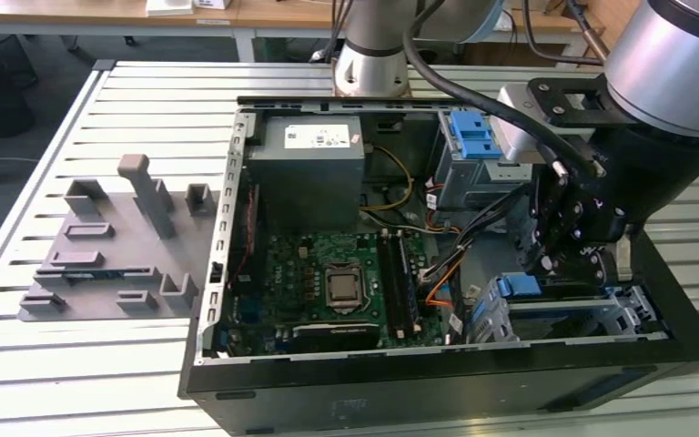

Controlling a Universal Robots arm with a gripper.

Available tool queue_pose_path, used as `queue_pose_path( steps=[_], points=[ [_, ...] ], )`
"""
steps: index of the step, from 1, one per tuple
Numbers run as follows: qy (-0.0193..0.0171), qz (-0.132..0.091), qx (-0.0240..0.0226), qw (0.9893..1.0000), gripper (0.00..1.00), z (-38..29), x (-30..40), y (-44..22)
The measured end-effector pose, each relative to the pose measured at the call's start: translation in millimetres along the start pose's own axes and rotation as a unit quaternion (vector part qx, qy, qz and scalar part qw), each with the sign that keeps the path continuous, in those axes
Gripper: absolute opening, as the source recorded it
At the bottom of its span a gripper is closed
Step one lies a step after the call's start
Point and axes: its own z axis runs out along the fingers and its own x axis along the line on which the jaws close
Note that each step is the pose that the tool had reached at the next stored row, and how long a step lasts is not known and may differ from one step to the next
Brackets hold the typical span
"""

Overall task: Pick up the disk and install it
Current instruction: 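Insert the first disk wire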

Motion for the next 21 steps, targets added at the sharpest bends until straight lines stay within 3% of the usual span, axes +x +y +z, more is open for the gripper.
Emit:
queue_pose_path(
  steps=[10, 13, 21],
  points=[
    [-0.0001, 0.0, 0.0, 1.0, 0.11, 0.2, 0.0, -2.6],
    [0.0, 0.0, 0.0, 1.0, 0.11, 0.2, -0.2, -9.6],
    [0.0, 0.0, 0.0, 1.0, 0.11, 0.6, -0.8, -36.0]
  ],
)
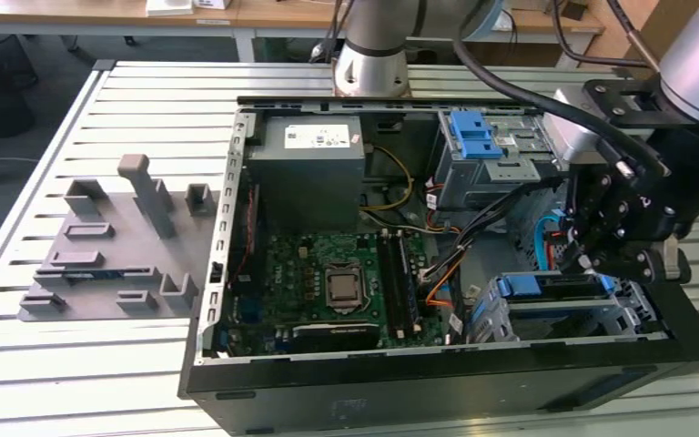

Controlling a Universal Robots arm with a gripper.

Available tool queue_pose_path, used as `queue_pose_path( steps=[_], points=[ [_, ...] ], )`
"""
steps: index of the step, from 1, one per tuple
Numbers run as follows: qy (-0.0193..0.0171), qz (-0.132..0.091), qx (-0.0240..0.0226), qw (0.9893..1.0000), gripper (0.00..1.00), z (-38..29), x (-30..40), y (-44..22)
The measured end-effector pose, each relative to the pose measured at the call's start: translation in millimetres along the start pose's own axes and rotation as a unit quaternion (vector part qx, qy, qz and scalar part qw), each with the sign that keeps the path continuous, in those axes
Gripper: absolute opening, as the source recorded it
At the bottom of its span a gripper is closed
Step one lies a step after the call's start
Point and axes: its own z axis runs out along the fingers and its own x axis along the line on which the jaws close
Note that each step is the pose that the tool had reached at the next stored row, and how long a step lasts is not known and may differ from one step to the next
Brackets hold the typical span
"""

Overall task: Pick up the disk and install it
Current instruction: 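Insert the first disk wire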

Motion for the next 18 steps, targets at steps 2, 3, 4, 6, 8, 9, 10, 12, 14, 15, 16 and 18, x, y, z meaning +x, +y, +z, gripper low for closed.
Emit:
queue_pose_path(
  steps=[2, 3, 4, 6, 8, 9, 10, 12, 14, 15, 16, 18],
  points=[
    [0.0, 0.0, 0.0, 1.0, 0.11, 0.0, -0.1, -3.2],
    [0.0, 0.0, 0.0, 1.0, 0.11, 0.1, -0.3, -3.7],
    [0.0004, 0.0, 0.0, 1.0, 0.11, -0.3, -0.5, -3.8],
    [0.0008, 0.0, 0.0, 1.0, 0.11, -2.1, -1.0, -4.1],
    [0.0007, 0.0, 0.0001, 1.0, 0.11, -3.7, -1.8, -4.4],
    [0.0006, 0.0, 0.0001, 1.0, 0.11, -3.8, -2.0, -5.3],
    [0.0006, 0.0, 0.0001, 1.0, 0.11, -3.8, -2.3, -7.0],
    [0.0008, 0.0, 0.0001, 1.0, 0.11, -4.0, -3.2, -12.6],
    [0.0007, 0.0, 0.0001, 1.0, 0.11, -3.8, -4.8, -19.4],
    [0.0007, 0.0, 0.0001, 1.0, 0.11, -3.8, -5.7, -22.8],
    [0.0007, 0.0, 0.0001, 1.0, 0.11, -3.9, -6.8, -25.3],
    [0.0007, 0.0, 0.0001, 1.0, 0.11, -3.8, -9.5, -27.8]
  ],
)
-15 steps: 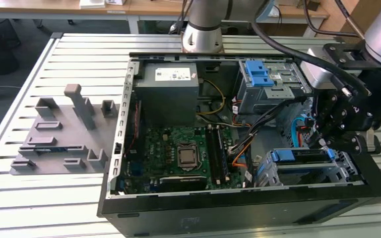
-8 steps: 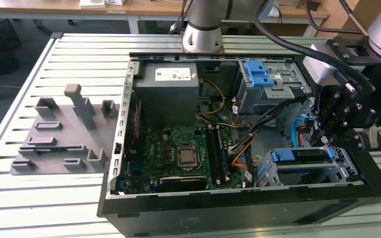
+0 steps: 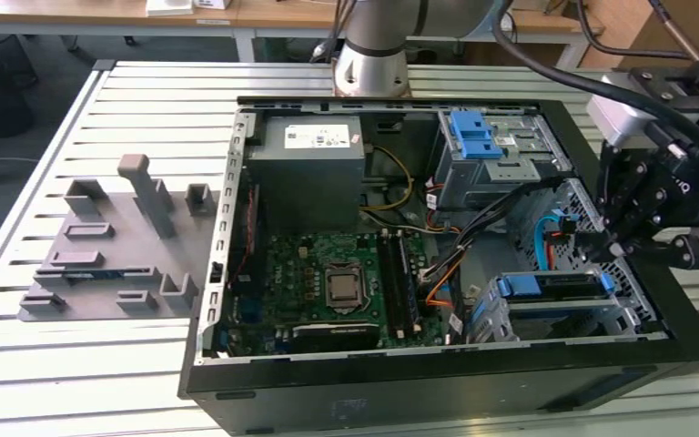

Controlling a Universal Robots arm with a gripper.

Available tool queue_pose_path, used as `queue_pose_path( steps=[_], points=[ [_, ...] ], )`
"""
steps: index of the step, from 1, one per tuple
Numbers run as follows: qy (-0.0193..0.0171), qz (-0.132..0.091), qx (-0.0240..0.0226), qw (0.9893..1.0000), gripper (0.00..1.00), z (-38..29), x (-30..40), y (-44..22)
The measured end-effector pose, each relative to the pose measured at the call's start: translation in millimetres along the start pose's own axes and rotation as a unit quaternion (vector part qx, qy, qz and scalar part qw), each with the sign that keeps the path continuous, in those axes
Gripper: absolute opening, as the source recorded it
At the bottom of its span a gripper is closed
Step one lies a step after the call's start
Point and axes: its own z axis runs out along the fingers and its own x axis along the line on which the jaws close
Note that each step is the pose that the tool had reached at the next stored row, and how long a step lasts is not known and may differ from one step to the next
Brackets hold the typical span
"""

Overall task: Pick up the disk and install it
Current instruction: 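Insert the first disk wire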

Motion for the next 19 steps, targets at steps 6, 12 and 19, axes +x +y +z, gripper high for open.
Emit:
queue_pose_path(
  steps=[6, 12, 19],
  points=[
    [0.0001, 0.0, 0.0, 1.0, 0.11, -3.3, -5.4, -0.2],
    [0.0013, 0.0, 0.0, 1.0, 0.11, -5.9, -14.1, -0.1],
    [0.016, 0.0, 0.0003, 0.9999, 0.11, -5.8, -25.7, 0.1]
  ],
)
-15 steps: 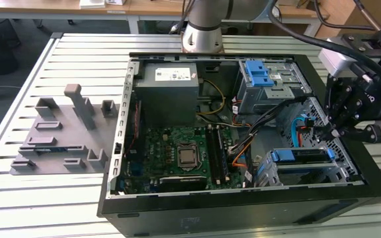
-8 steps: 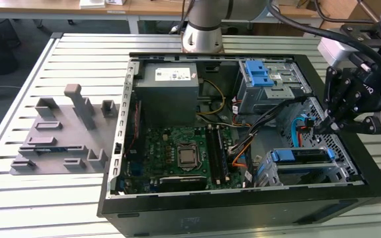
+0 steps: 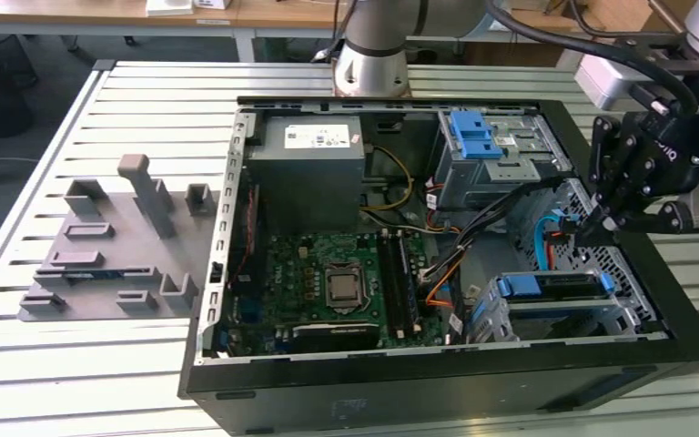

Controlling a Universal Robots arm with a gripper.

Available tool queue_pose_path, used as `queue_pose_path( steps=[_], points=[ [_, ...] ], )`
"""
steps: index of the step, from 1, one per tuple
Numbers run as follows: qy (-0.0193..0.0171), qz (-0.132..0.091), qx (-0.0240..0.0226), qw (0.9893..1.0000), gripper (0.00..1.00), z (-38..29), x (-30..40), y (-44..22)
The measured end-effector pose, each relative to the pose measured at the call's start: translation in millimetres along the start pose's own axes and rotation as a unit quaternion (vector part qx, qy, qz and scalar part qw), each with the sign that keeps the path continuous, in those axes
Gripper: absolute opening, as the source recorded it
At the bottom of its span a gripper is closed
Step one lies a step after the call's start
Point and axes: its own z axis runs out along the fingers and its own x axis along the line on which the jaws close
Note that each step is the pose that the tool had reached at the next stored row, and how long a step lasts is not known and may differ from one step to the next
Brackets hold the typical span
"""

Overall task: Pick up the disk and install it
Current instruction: 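Insert the first disk wire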

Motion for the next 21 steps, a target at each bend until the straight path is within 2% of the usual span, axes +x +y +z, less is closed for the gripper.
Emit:
queue_pose_path(
  steps=[1, 5, 6, 7, 11, 12, 21],
  points=[
    [0.0029, 0.0, 0.0001, 1.0, 0.11, 0.0, -0.5, 0.0],
    [0.0091, 0.0, 0.0002, 1.0, 0.11, 0.1, -1.6, 0.0],
    [0.0126, 0.0, 0.0002, 0.9999, 0.17, 0.0, -3.1, 0.0],
    [0.0145, 0.0, 0.0003, 0.9999, 0.17, 0.1, -4.4, 0.0],
    [0.0202, 0.0, 0.0004, 0.9998, 0.18, 0.1, -10.8, 0.1],
    [0.0222, 0.0, 0.0004, 0.9998, 0.25, 0.5, -11.7, 0.2],
    [0.038, 0.0, 0.0007, 0.9993, 0.25, 7.4, -15.4, 0.3]
  ],
)
